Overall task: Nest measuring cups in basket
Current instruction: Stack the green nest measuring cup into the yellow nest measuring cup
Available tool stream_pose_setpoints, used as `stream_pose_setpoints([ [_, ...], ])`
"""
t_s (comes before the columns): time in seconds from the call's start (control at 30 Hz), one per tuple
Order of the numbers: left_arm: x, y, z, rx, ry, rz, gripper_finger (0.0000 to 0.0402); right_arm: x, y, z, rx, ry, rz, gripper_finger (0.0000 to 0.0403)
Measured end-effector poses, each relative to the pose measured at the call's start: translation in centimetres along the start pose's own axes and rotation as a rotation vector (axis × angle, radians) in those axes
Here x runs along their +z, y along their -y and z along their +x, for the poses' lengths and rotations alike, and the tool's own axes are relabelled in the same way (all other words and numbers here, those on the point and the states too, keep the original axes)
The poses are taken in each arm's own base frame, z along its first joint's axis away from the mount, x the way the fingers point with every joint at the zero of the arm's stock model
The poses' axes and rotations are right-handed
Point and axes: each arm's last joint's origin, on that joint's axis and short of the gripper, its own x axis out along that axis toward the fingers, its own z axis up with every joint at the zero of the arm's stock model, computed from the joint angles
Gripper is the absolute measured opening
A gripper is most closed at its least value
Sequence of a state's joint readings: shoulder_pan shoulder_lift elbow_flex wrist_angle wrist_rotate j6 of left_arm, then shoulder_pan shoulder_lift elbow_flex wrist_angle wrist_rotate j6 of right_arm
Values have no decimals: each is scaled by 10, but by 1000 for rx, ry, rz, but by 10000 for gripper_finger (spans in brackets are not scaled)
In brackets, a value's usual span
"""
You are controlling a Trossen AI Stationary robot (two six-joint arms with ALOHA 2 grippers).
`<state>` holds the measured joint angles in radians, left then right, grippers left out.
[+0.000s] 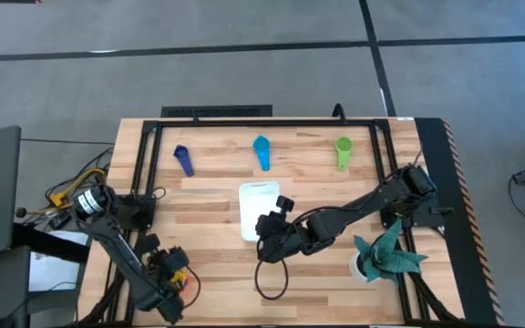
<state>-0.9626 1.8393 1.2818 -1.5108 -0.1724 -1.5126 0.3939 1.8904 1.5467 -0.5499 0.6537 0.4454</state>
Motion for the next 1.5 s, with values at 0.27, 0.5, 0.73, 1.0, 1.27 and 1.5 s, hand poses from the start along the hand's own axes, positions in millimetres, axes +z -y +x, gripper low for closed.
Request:
stream_pose_setpoints([
  [0.27,4,11,17,-97,-103,42,2,-1,0,0,2,-11,-6,107],
  [0.5,25,20,19,-213,-86,-14,2,-2,1,0,-3,-20,-12,107],
  [0.73,52,20,24,-240,-12,-71,2,-4,-2,-3,6,-21,-23,107],
  [1.0,72,0,19,-238,39,-63,2,-5,-7,-5,69,-41,-23,107],
  [1.27,27,-46,8,-365,51,-129,0,-6,-11,-8,84,-36,-27,107],
  [1.5,-2,-66,52,-508,9,-246,0,5,-22,-9,220,65,16,107],
])
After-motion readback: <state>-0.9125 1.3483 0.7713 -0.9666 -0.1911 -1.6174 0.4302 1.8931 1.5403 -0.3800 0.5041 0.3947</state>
